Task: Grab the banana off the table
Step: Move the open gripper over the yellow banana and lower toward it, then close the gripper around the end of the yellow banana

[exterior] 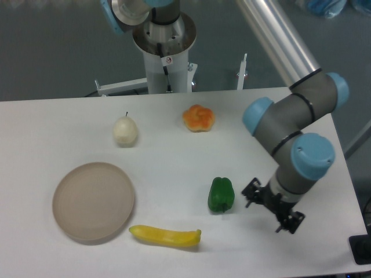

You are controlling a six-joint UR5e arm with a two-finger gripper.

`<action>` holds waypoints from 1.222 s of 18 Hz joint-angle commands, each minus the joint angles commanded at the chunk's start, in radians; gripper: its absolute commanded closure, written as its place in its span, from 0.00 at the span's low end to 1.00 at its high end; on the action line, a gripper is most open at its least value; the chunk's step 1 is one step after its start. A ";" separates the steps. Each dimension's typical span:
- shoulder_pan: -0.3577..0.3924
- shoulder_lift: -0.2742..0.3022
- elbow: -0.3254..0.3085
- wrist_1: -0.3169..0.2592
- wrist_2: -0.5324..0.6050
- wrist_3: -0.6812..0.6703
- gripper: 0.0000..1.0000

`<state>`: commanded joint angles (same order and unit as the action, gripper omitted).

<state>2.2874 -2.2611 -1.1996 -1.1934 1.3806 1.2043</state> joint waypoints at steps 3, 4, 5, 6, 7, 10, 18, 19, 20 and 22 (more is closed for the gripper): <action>-0.046 0.009 0.000 0.006 0.000 -0.018 0.00; -0.064 0.009 0.000 0.012 0.000 -0.028 0.00; -0.080 0.008 0.000 0.027 0.000 -0.035 0.00; -0.094 0.008 -0.002 0.044 0.000 -0.045 0.00; -0.115 0.008 -0.003 0.057 0.000 -0.058 0.00; -0.163 -0.003 -0.011 0.112 0.000 -0.060 0.00; -0.172 -0.003 -0.103 0.187 0.024 -0.022 0.00; -0.180 -0.011 -0.104 0.198 0.056 -0.022 0.00; -0.190 -0.021 -0.104 0.209 0.096 -0.016 0.00; -0.197 -0.031 -0.107 0.218 0.135 0.027 0.00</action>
<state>2.0908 -2.2918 -1.3069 -0.9756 1.5155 1.2315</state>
